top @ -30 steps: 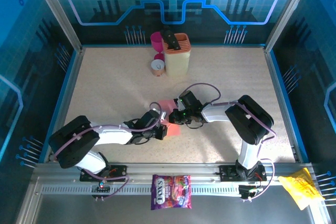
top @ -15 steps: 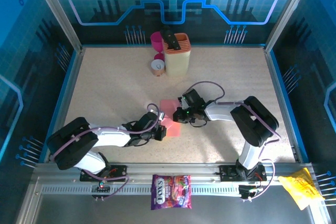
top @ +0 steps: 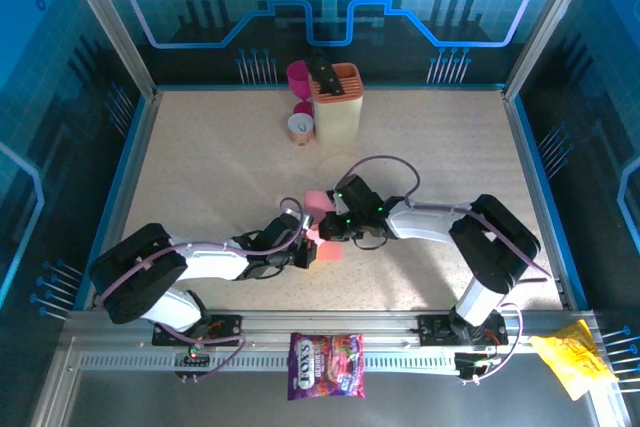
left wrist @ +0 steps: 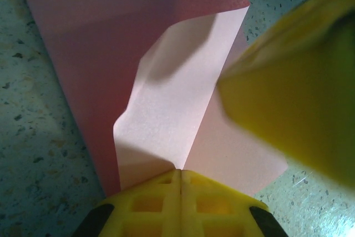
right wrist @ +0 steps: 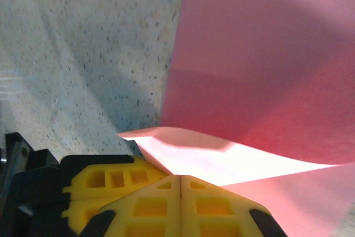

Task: Fold a paper plane with a square sheet of paper (pick it up from the middle)

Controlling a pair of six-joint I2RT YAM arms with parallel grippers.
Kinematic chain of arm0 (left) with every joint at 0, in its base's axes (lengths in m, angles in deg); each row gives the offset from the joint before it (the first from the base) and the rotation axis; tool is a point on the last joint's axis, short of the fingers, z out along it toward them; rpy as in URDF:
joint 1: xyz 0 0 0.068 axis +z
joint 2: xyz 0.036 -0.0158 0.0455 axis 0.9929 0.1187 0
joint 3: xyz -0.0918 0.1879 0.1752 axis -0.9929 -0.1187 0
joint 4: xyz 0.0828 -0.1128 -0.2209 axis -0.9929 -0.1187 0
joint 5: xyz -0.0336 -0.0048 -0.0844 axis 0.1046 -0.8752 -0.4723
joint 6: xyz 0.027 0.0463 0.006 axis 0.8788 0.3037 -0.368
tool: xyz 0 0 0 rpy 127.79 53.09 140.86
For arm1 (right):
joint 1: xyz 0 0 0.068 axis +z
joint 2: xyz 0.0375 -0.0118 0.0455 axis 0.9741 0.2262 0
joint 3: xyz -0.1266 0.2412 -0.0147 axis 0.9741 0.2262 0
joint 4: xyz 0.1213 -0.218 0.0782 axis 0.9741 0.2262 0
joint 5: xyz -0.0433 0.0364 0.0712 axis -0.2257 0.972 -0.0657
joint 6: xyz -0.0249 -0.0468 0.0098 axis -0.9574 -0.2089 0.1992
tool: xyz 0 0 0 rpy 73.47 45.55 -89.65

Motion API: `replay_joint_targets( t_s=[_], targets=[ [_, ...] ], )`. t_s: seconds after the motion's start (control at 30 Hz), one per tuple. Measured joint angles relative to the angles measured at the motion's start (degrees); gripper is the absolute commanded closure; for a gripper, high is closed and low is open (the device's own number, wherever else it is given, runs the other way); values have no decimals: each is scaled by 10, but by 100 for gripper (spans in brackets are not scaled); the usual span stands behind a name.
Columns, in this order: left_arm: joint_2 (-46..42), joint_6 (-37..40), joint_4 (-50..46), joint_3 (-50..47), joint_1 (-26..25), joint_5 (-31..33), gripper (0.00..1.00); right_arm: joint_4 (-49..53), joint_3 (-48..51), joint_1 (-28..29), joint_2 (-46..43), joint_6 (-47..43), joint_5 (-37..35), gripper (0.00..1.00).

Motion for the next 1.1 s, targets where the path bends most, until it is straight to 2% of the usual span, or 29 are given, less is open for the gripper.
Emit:
replay_joint_targets(
  t_s=[0.2,0.4,0.8,1.1],
  targets=[
    [1,0,0,0,0,0,100,-27,-4,11,54,20,-12,100],
    [8,0,11,0,0,0,100,-53,8,-9,57,23,11,100],
    [26,0,33,6,0,2,100,-35,9,-90,57,-8,51,100],
    [26,0,33,6,0,2,100,-14,6,-182,53,-37,65,100]
  ],
)
